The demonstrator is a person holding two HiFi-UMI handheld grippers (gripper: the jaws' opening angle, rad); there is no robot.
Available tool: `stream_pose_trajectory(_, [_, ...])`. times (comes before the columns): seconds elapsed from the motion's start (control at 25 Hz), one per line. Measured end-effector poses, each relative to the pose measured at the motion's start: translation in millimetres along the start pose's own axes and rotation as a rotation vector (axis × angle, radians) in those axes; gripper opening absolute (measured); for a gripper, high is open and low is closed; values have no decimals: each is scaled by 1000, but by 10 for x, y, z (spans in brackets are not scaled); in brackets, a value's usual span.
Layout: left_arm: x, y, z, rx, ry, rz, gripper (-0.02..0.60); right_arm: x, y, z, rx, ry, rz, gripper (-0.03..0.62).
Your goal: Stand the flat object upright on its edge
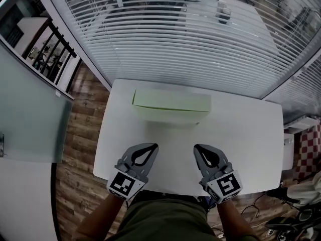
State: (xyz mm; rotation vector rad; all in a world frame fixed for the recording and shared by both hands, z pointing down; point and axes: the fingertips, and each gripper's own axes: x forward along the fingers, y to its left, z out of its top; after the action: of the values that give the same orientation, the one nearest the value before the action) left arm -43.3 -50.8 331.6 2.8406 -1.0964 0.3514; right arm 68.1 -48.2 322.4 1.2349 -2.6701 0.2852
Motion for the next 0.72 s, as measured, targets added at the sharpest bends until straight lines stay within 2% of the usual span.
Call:
stream_pose_trajectory(0.56, [-37, -66, -154, -19, 4, -7, 0, -53, 42, -120, 10, 24, -14, 11])
stream_pose_trajectory(0.72, [-46, -89, -84, -9, 1, -16, 0, -49, 76, -144, 12, 31, -14, 11])
